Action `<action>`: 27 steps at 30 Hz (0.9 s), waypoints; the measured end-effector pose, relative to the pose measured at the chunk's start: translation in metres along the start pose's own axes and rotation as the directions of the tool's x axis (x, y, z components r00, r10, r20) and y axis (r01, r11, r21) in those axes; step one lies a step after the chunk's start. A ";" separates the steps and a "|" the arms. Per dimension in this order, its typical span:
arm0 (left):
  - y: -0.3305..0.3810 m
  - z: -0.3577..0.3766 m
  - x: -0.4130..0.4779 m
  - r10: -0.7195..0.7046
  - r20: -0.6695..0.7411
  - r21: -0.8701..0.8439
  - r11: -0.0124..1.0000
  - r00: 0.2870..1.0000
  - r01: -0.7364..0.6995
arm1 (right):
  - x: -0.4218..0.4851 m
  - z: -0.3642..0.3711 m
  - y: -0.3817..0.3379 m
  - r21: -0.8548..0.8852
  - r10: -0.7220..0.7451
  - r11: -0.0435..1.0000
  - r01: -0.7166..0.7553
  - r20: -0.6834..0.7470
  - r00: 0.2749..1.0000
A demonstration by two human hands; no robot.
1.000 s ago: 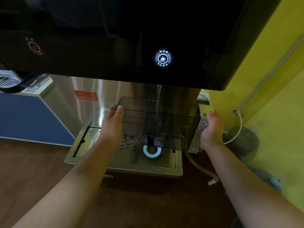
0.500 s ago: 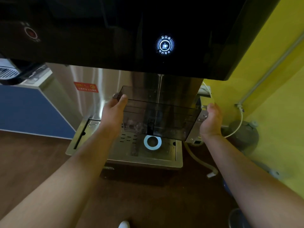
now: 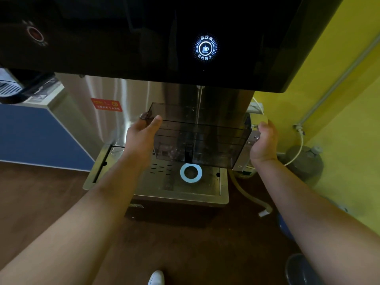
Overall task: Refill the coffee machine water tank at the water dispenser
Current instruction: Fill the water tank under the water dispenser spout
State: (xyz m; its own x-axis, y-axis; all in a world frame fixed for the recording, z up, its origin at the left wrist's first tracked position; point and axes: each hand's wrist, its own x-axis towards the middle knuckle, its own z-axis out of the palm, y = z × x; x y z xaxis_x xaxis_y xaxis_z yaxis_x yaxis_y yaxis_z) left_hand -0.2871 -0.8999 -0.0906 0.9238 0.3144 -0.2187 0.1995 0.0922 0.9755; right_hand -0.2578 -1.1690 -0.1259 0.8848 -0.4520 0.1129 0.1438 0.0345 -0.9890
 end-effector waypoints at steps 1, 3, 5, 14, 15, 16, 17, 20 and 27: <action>0.001 0.000 0.000 0.001 -0.003 -0.001 1.000 1.000 -0.001 | 0.000 0.001 -0.002 0.014 0.000 1.000 0.000 0.002 1.000; 0.001 0.001 0.000 0.005 0.000 -0.004 1.000 1.000 -0.005 | 0.000 0.002 -0.003 0.041 0.003 0.999 -0.003 0.005 1.000; 0.000 0.001 0.001 0.006 0.004 -0.015 1.000 1.000 -0.006 | 0.000 0.001 -0.002 0.038 -0.005 0.999 0.005 0.008 1.000; -0.002 -0.001 0.004 0.001 -0.016 0.007 1.000 1.000 0.000 | 0.001 0.000 0.002 0.032 -0.020 0.999 0.019 0.034 0.999; -0.002 -0.001 0.004 0.007 -0.018 0.003 1.000 1.000 -0.007 | 0.000 -0.001 0.002 0.024 -0.023 0.999 0.022 0.032 0.999; -0.002 -0.002 0.005 0.015 -0.019 -0.001 1.000 1.000 -0.015 | -0.001 -0.001 0.002 0.013 -0.031 0.999 0.031 0.030 0.999; -0.002 -0.002 0.004 0.012 -0.017 -0.007 1.000 1.000 -0.012 | -0.002 -0.001 0.001 0.003 -0.041 0.999 0.041 0.031 0.999; -0.003 -0.004 0.003 0.001 0.003 -0.020 1.000 1.000 -0.001 | -0.004 0.000 0.000 0.005 -0.044 0.999 0.044 0.030 0.999; -0.004 -0.005 0.002 0.001 0.005 -0.026 1.000 1.000 -0.001 | -0.005 0.000 0.002 0.013 -0.034 0.999 0.033 0.029 0.999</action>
State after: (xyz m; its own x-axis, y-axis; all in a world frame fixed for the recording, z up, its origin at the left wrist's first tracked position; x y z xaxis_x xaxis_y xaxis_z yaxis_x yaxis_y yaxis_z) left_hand -0.2875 -0.8944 -0.0956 0.9256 0.3100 -0.2173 0.1898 0.1164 0.9749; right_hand -0.2616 -1.1669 -0.1287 0.8920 -0.4267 0.1489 0.1790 0.0309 -0.9834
